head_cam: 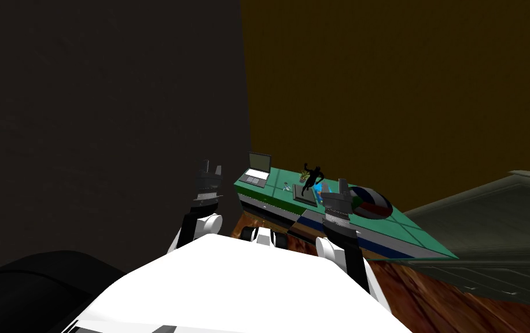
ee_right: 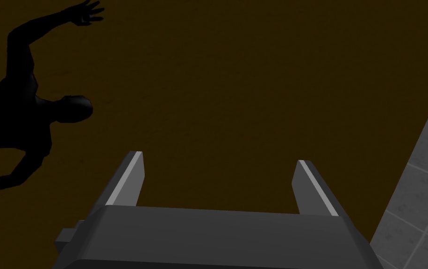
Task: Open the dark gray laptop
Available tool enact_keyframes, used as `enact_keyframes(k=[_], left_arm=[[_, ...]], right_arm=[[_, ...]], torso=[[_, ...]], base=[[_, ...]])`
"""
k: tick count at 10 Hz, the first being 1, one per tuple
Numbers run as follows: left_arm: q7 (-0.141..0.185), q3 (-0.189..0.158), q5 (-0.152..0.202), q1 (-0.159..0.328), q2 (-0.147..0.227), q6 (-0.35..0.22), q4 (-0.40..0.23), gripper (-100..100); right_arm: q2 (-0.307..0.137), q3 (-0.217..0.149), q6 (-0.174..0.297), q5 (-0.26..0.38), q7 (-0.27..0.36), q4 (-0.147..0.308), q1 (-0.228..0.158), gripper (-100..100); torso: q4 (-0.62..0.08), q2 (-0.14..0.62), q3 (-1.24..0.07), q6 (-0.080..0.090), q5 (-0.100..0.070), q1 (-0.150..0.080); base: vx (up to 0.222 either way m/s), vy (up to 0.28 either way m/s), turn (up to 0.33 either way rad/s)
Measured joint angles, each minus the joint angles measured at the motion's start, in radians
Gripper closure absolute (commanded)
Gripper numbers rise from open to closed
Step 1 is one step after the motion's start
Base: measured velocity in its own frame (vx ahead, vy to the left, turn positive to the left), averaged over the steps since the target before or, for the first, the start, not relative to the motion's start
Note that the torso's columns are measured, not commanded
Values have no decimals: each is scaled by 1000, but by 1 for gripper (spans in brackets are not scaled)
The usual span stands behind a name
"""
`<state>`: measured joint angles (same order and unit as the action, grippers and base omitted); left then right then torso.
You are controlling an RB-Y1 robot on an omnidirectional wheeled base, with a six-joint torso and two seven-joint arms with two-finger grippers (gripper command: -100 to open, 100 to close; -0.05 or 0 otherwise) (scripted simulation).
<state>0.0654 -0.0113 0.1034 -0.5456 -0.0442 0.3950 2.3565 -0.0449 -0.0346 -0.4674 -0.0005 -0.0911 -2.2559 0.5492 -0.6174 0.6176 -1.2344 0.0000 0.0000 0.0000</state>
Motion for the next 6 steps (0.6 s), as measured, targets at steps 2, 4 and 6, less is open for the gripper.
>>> enact_keyframes(k=[2,4,6], left_arm=[[1,0,0,7,17,-3,-6,-100],[10,-2,1,22,67,-3,-30,-100],[16,-2,-2,62,109,-19,-66,-100]], right_arm=[[0,0,0,0,0,0,0,0],[0,0,0,0,0,1,0,0],[0,0,0,0,0,1,0,0]], torso=[[-107,107,-217,0,0,0],[-119,119,-241,0,0,0],[-120,120,-242,0,0,0]], base=[[4,-5,-3],[0,-10,-4],[3,-13,-7]])
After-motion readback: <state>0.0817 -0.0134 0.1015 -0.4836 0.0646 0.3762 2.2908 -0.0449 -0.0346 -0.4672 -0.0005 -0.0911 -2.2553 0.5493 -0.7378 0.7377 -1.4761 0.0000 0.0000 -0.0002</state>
